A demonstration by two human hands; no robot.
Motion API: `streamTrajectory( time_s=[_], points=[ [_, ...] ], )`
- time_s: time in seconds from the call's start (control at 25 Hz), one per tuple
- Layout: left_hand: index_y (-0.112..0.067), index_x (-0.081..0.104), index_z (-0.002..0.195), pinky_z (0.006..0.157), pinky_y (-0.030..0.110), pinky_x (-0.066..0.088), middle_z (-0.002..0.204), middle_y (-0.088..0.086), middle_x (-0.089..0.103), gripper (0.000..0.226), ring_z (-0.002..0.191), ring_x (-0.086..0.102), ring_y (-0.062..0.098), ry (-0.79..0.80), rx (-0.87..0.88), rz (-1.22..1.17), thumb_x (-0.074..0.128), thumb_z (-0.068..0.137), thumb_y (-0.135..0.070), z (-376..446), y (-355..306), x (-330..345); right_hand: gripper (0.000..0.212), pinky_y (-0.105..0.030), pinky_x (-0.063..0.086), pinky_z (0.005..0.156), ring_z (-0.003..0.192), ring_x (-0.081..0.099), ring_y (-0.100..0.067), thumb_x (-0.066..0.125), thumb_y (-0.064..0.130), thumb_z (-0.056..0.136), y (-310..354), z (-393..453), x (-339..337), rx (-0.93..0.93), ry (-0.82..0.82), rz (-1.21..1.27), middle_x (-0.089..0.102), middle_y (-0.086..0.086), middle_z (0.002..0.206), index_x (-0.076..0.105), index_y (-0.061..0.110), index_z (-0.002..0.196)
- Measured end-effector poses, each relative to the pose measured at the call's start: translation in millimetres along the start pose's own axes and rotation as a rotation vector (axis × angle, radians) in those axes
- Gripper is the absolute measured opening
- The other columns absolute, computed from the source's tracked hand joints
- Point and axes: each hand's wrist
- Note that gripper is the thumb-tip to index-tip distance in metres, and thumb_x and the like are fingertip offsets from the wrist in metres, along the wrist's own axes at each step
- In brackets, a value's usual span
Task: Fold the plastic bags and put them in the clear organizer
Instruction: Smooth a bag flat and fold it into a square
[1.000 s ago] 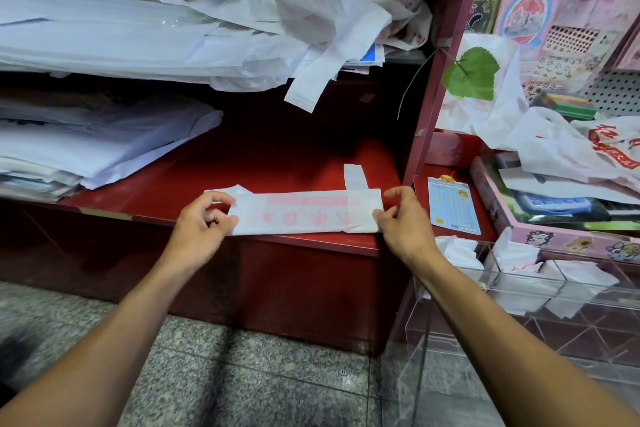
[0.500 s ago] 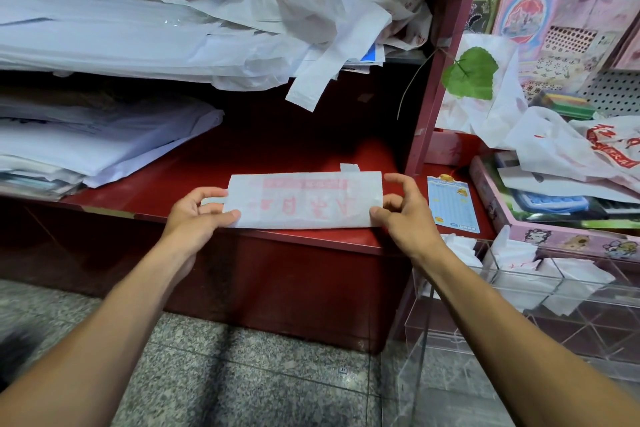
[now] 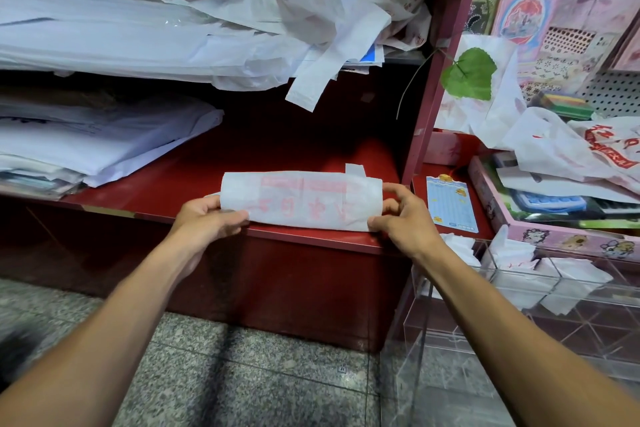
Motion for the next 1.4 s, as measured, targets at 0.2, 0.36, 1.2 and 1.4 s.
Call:
streamTrajectory(
  time_s=[0.2, 0.36, 1.2, 1.4],
  points=[
    [-0.022, 0.073, 0.086, 0.081, 0.027, 0.049, 0.088, -0.003, 0.075, 0.027, 0.084, 0.067, 0.010, -0.041, 0.128, 0.270, 0.080, 0.074, 0.001, -2.6, -2.2, 2.3, 0.036, -0.023, 0.055, 0.082, 0.086, 0.069, -0.006, 0.074, -0.003, 0.080, -1.3, -1.7, -6.0, -0.022, 0.085, -0.063, 0.074, 0.008, 0.094, 0.068, 0.021, 0.106],
    [-0.021, 0.077, 0.079, 0.076, 0.027, 0.046, 0.081, -0.004, 0.075, 0.016, 0.080, 0.065, 0.009, -0.008, 0.148, 0.396, 0.080, 0.077, -0.006, -1.3, 5.3, -3.8, 0.011, -0.023, 0.047, 0.070, 0.070, 0.060, -0.003, 0.072, 0.014, 0.085, -8.0, 3.5, -5.0, -0.036, 0.074, -0.261, 0.068, 0.016, 0.074, 0.078, 0.021, 0.092],
    [-0.044, 0.060, 0.115, 0.100, 0.033, 0.025, 0.129, -0.024, 0.046, 0.046, 0.123, 0.033, 0.007, -0.056, 0.471, 0.876, 0.082, 0.075, -0.038, 1.5, 15.2, -5.9, 0.037, -0.039, 0.045, 0.084, 0.100, 0.056, -0.024, 0.061, 0.050, 0.089, -3.6, 0.6, 12.4, -0.278, -0.193, -0.593, 0.060, 0.002, 0.106, 0.051, 0.023, 0.113],
    [-0.032, 0.067, 0.122, 0.093, 0.032, 0.028, 0.122, -0.013, 0.063, 0.052, 0.112, 0.043, 0.015, -0.015, 0.524, 1.014, 0.082, 0.076, -0.010, 12.0, 28.6, -9.7, 0.080, -0.041, 0.028, 0.104, 0.134, 0.033, -0.023, 0.071, 0.052, 0.080, -2.3, -3.8, 5.2, -0.319, 0.275, -1.222, 0.034, 0.005, 0.153, 0.034, 0.029, 0.148]
  ],
)
Point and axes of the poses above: each hand's wrist, its own z-axis towards the middle knuckle, its own x-axis out of the palm, y = z × x
